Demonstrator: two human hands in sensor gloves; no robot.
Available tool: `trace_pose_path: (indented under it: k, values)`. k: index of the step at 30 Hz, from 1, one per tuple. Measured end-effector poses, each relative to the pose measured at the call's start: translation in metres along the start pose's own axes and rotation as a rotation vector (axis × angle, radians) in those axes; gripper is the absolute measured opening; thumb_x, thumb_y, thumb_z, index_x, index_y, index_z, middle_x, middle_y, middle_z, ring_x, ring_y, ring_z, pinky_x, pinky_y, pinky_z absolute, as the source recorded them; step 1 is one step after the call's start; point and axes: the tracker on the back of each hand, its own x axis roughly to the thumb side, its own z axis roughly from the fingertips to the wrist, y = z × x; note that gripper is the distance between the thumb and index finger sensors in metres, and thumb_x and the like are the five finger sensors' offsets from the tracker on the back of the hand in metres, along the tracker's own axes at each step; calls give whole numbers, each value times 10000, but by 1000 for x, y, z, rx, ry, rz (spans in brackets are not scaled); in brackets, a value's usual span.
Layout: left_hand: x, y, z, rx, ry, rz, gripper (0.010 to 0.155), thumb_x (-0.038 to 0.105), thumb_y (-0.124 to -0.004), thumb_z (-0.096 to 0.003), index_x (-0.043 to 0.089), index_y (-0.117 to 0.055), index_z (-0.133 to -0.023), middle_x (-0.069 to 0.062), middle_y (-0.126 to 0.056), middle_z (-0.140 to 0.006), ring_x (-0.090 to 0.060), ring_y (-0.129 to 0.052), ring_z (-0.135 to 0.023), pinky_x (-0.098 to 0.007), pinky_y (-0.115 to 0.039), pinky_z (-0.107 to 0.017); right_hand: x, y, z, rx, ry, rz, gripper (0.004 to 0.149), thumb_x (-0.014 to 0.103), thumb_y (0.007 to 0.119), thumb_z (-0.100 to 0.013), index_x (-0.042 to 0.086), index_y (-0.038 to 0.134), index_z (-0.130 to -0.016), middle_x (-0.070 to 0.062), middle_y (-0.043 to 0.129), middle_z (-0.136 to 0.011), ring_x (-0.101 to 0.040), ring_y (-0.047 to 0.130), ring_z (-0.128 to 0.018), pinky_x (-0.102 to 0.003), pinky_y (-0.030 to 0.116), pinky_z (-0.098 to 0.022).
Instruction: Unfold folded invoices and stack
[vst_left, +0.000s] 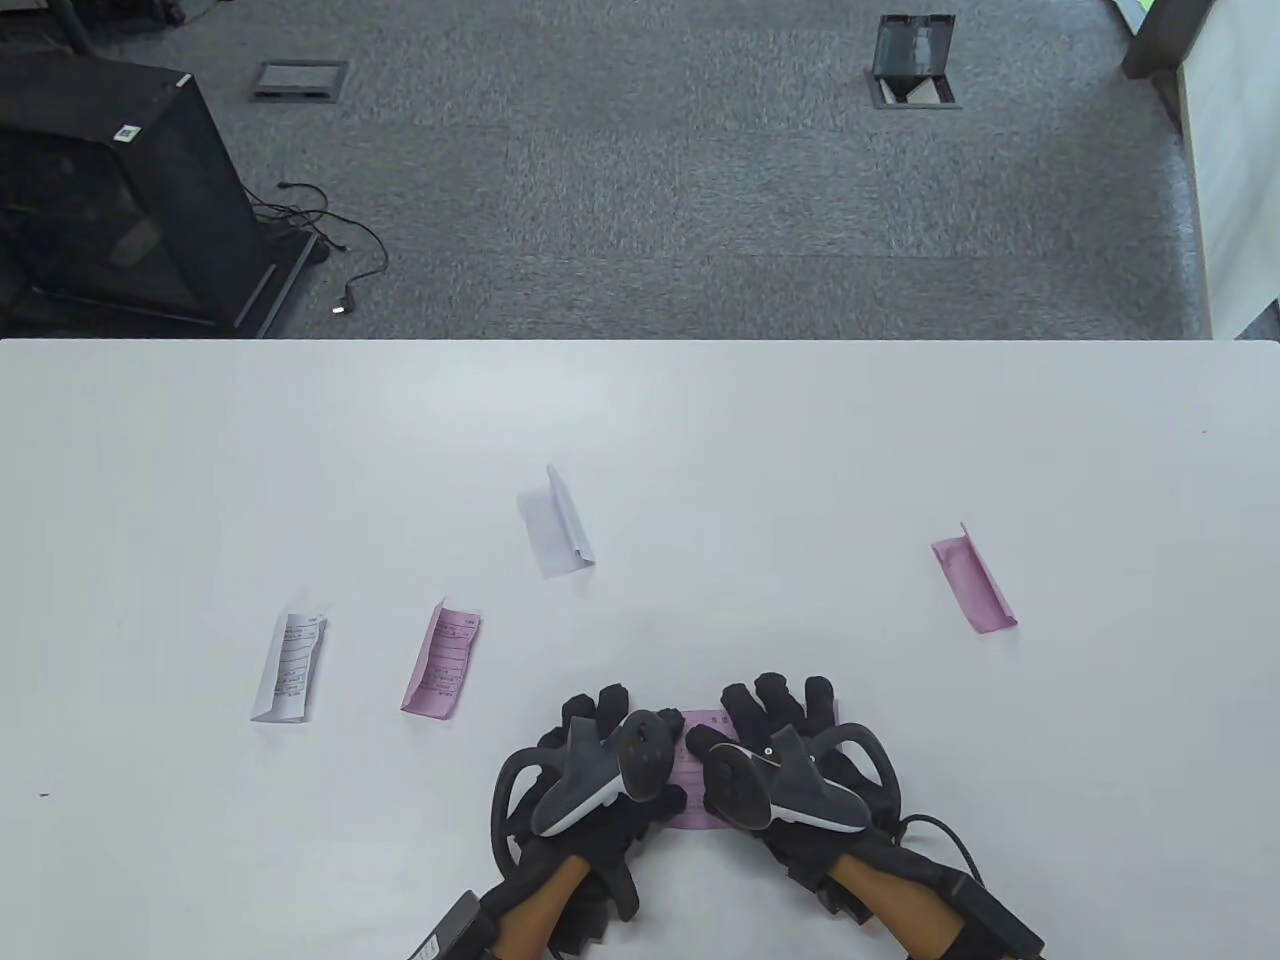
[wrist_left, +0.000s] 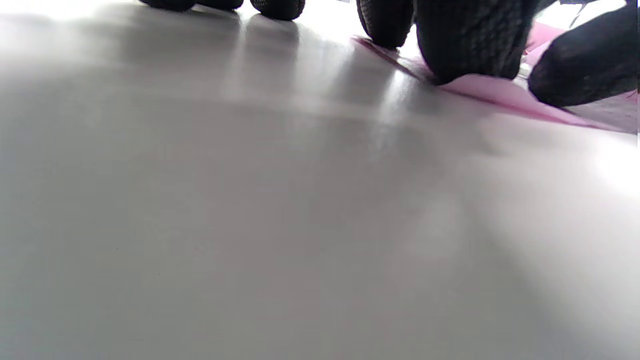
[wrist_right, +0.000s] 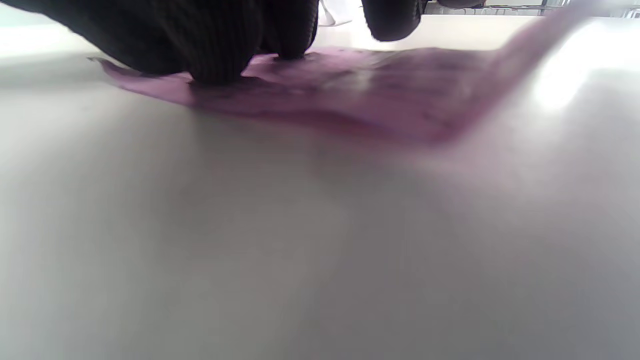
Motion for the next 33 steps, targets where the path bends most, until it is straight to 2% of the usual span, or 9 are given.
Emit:
trace_pose_path:
  k: [11,19,22,24,27,29,33]
  values:
    - [-3,2,0,-13,-8,-6,758,555,-794,-472,445,-442,-1133,-127,-231,-1257,-459,-236,-1099,-595,-391,-783,-70,10,28,1,158,-74,619,539,703,-506,376,523,-1075,-157,422,-1185,-527,318,-1066,-789,264,-665]
    - [-6,1,0,-4,-23,-7,758,549,-794,-473,433,-443,-1135,-138,-233,-1252,-452,-238,-1097,-581,-393,-783,-77,11,30,19,183,-120,622,533,713,-502,374,519,-1070,-155,417,-1183,-524,329,-1064,-786,271,-666]
    - [-6,2,0,-12,-24,-5,759,545,-795,-474,430,-440,-1136,-141,-226,-1251,-455,-232,-1095,-584,-388,-783,-75,6,32,-16,175,-123,636,535,712,-503,363,506,-1080,-150,400,-1186,-520,325,-1066,-786,272,-666]
    - [-6,2,0,-18,-25,-3,760,544,-794,-477,429,-435,-1137,-141,-219,-1250,-454,-225,-1093,-585,-384,-782,-71,-4,33,-112,167,-161,636,543,708,-502,360,512,-1079,-152,406,-1185,-520,330,-1065,-786,274,-665]
    - [-7,2,0,-25,-28,0,761,545,-792,-479,429,-427,-1137,-138,-207,-1251,-450,-214,-1093,-586,-376,-781,-53,-22,32,-197,137,-228,628,547,707,-503,351,534,-1074,-158,415,-1183,-527,327,-1062,-788,268,-664]
    - [-7,2,0,-26,-30,-1,760,546,-790,-479,429,-427,-1137,-138,-205,-1250,-451,-212,-1092,-586,-374,-781,-33,-30,27,-193,102,-199,616,546,707,-504,347,556,-1067,-159,418,-1183,-529,323,-1063,-789,263,-664]
    - [-6,2,0,-26,-31,-1,761,545,-786,-482,427,-421,-1139,-141,-200,-1250,-452,-210,-1091,-587,-370,-781,5,-31,10,-90,45,-81,616,550,703,-506,338,565,-1068,-161,411,-1188,-533,309,-1066,-791,256,-663]
